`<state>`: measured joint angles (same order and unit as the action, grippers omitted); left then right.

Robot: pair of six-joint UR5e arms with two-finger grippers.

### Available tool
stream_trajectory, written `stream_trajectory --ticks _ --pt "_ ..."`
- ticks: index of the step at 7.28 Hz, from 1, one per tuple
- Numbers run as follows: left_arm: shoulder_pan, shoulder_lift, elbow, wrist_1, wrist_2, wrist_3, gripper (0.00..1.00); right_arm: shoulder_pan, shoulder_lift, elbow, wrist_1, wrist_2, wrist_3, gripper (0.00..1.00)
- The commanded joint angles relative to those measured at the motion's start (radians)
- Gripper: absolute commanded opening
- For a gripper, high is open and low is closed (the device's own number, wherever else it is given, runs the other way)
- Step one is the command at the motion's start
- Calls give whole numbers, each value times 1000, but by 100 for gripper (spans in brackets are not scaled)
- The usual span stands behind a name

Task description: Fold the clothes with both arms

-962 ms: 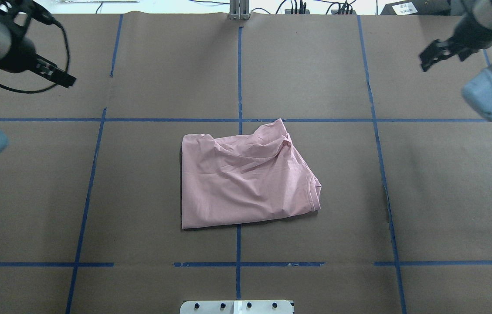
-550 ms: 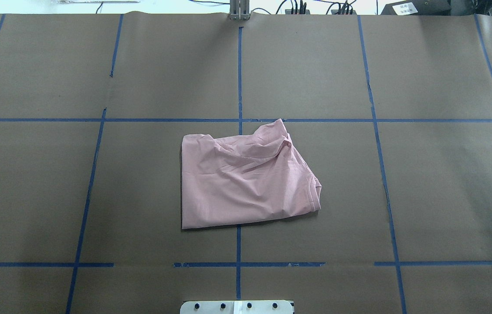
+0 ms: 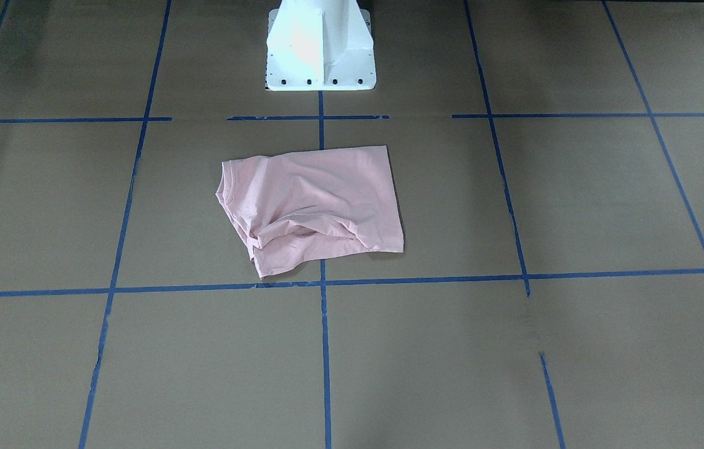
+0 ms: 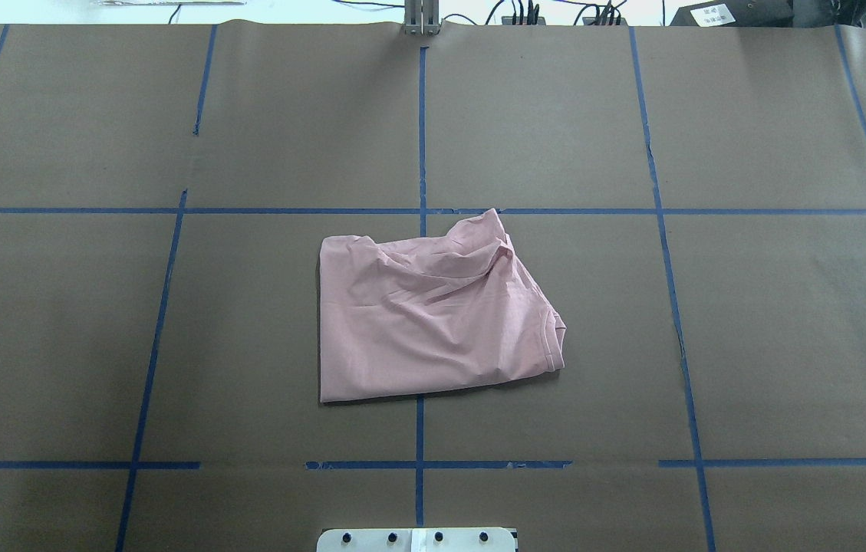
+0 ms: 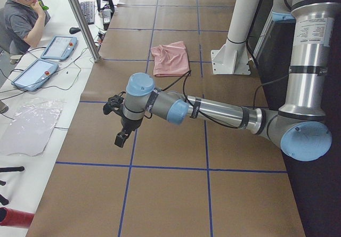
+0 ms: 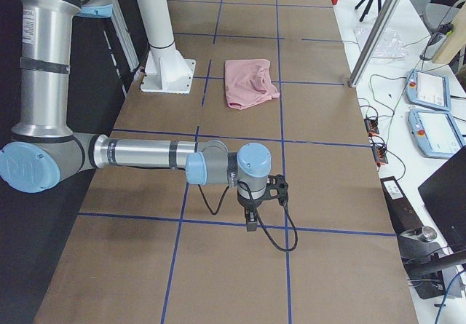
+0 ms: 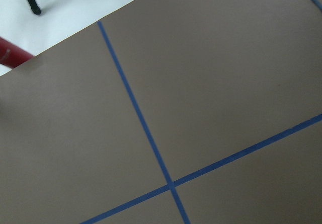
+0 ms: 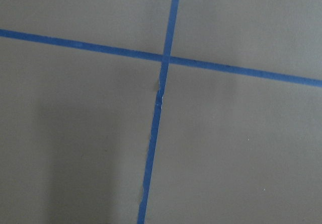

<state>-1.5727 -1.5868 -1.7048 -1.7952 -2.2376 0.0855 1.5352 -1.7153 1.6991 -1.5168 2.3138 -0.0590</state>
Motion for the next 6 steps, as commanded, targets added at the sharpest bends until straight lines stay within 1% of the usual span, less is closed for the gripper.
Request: stream_trajectory --ticks 1,2,3,4,6 --pt "-35 60 45 69 -138 2 100 14 -35 2 4 19 1 100" --pt "-33 105 54 66 -132 2 100 16 -35 2 3 16 1 100" --pt "-35 138 42 62 -134 8 100 32 -35 4 4 21 1 100" --pt "-32 154 43 59 -142 8 100 34 -33 5 4 22 1 100" --pt "-27 137 50 69 -137 -7 100 37 -33 11 4 22 1 100"
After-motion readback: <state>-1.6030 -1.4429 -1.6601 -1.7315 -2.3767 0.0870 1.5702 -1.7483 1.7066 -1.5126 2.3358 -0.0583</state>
